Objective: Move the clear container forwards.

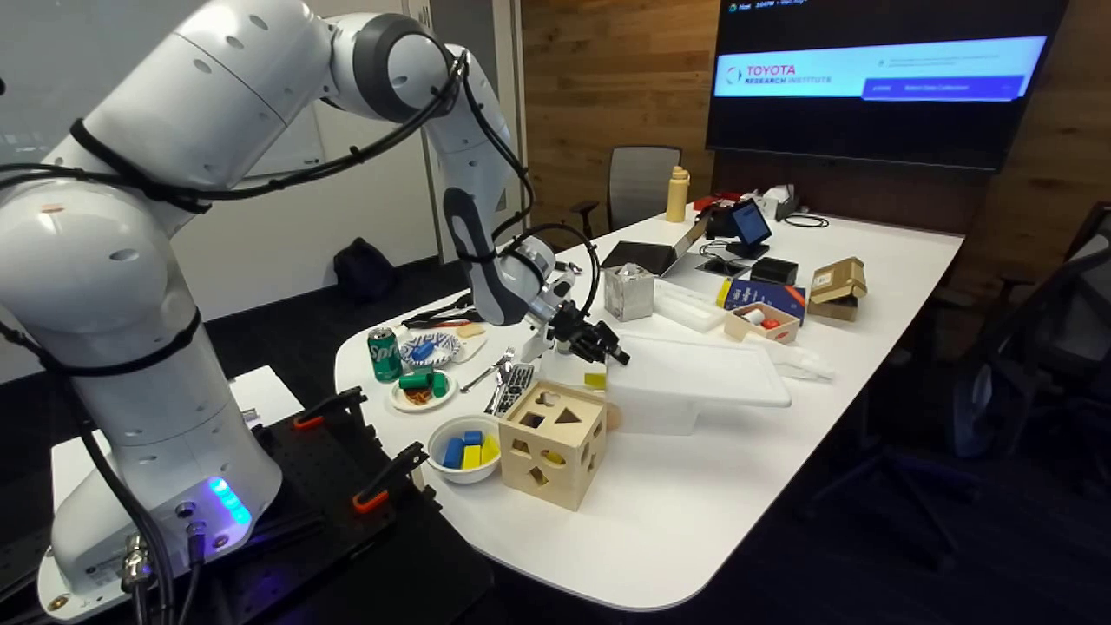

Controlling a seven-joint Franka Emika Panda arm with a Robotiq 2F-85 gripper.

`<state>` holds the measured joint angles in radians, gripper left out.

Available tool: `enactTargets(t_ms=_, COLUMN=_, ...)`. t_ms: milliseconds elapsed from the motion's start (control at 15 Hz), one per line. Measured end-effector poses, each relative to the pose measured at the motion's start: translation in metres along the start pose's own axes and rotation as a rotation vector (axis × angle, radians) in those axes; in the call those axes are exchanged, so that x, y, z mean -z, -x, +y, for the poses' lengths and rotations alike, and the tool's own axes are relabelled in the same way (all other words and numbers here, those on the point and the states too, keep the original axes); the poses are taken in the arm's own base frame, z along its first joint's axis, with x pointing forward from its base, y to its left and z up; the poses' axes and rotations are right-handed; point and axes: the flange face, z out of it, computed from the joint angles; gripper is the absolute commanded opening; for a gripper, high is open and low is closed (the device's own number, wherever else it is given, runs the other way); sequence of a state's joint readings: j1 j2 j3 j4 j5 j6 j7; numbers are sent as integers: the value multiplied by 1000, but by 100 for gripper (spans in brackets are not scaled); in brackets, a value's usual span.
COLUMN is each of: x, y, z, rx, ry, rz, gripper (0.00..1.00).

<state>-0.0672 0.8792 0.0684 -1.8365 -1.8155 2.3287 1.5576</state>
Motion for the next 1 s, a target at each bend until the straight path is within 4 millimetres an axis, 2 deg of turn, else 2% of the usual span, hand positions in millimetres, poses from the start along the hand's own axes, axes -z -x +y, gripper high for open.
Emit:
enactTargets(t_ms=133, x=2, y=-5, z=6, rx=-5, ry=14, rz=6, gripper=2)
enactTargets(t_ms=200, x=5, y=-7, z=10, rx=-8, ry=22, rz=7, gripper=0)
enactTargets(t_ms=733, x=41, y=2, z=44, rx=-18, ry=138, rz=-15, gripper=1)
enactTargets(t_ms=1000, x=67, y=13, z=39, rx=5, ry=162, rz=-21, gripper=1)
